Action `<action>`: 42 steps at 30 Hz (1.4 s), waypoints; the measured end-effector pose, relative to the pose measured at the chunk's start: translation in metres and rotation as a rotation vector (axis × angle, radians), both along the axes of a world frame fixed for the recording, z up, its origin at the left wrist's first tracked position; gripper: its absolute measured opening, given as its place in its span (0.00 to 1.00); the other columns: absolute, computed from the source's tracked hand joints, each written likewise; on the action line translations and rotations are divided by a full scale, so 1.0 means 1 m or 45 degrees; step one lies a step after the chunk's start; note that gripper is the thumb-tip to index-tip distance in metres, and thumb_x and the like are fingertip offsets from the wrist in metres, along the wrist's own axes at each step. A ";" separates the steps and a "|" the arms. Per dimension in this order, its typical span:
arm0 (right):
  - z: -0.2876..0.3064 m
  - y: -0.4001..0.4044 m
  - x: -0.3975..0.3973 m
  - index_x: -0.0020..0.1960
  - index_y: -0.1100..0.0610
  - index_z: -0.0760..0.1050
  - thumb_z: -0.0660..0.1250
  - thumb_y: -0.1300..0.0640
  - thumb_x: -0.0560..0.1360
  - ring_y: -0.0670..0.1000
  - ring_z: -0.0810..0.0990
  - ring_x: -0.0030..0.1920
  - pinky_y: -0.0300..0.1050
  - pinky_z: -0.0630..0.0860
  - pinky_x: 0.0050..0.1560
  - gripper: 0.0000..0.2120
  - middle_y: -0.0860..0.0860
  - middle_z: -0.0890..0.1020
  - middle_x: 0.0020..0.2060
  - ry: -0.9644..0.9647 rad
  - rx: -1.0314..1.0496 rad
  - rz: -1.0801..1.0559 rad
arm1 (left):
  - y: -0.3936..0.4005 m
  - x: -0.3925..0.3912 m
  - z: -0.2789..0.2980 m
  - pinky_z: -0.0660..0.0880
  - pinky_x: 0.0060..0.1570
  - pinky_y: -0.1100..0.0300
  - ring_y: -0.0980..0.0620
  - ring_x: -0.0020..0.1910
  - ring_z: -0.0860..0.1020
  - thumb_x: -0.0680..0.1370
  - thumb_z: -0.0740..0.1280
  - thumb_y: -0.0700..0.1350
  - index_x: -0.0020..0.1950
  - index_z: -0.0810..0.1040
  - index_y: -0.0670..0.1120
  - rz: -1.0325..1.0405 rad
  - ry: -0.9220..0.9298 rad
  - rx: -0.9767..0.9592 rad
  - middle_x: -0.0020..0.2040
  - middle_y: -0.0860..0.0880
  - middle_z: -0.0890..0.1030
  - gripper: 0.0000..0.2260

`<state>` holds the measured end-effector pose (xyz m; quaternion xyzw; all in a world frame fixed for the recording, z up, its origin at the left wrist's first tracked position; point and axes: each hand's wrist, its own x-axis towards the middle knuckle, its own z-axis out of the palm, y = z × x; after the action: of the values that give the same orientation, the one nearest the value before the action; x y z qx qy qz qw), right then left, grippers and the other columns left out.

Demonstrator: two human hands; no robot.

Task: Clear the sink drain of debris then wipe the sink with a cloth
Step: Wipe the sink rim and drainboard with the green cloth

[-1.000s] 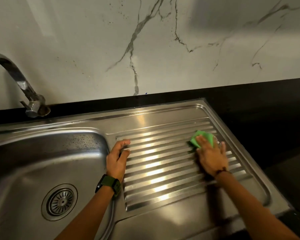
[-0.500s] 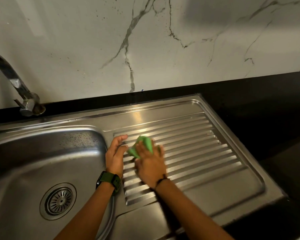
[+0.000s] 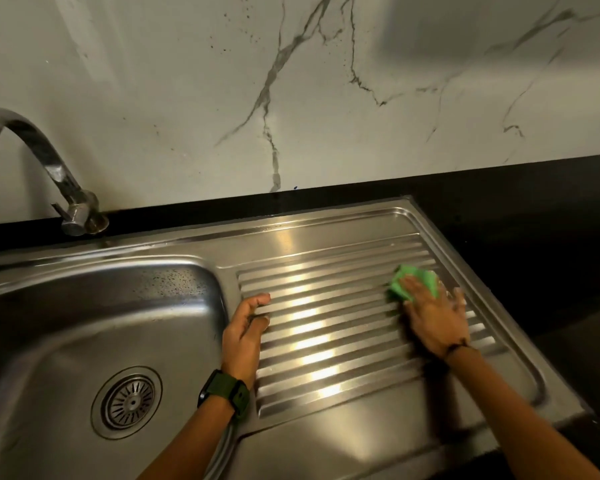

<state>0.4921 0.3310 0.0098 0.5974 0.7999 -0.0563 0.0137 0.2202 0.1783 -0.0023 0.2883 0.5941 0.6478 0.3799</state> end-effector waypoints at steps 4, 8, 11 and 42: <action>0.003 0.027 0.030 0.75 0.45 0.53 0.49 0.48 0.80 0.56 0.44 0.76 0.61 0.40 0.73 0.23 0.43 0.54 0.76 0.058 -0.041 -0.235 | -0.003 0.007 0.002 0.73 0.46 0.74 0.64 0.52 0.76 0.76 0.57 0.32 0.50 0.78 0.52 0.032 -0.044 0.019 0.54 0.56 0.79 0.17; 0.001 0.003 -0.016 0.75 0.49 0.54 0.51 0.50 0.80 0.58 0.43 0.76 0.58 0.42 0.74 0.23 0.48 0.54 0.76 0.201 -0.054 -0.265 | -0.001 0.010 0.002 0.73 0.49 0.70 0.60 0.53 0.76 0.76 0.56 0.31 0.50 0.78 0.50 0.088 -0.116 0.079 0.55 0.54 0.80 0.17; -0.006 -0.045 -0.076 0.75 0.46 0.52 0.50 0.49 0.80 0.56 0.43 0.76 0.55 0.41 0.73 0.23 0.46 0.52 0.77 0.183 -0.013 0.026 | 0.001 0.007 0.001 0.68 0.60 0.57 0.51 0.59 0.74 0.75 0.54 0.30 0.49 0.77 0.46 0.127 -0.246 0.119 0.58 0.47 0.78 0.16; -0.005 -0.086 -0.089 0.75 0.49 0.54 0.50 0.49 0.80 0.59 0.46 0.76 0.58 0.43 0.73 0.24 0.48 0.56 0.76 0.162 0.004 0.118 | -0.030 0.027 0.003 0.70 0.55 0.62 0.50 0.61 0.73 0.76 0.56 0.32 0.53 0.77 0.50 0.156 -0.139 0.048 0.59 0.53 0.77 0.17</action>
<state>0.4028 0.2445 0.0047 0.5549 0.8260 -0.0924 -0.0355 0.2476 0.1482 0.0008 0.2228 0.5767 0.6956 0.3660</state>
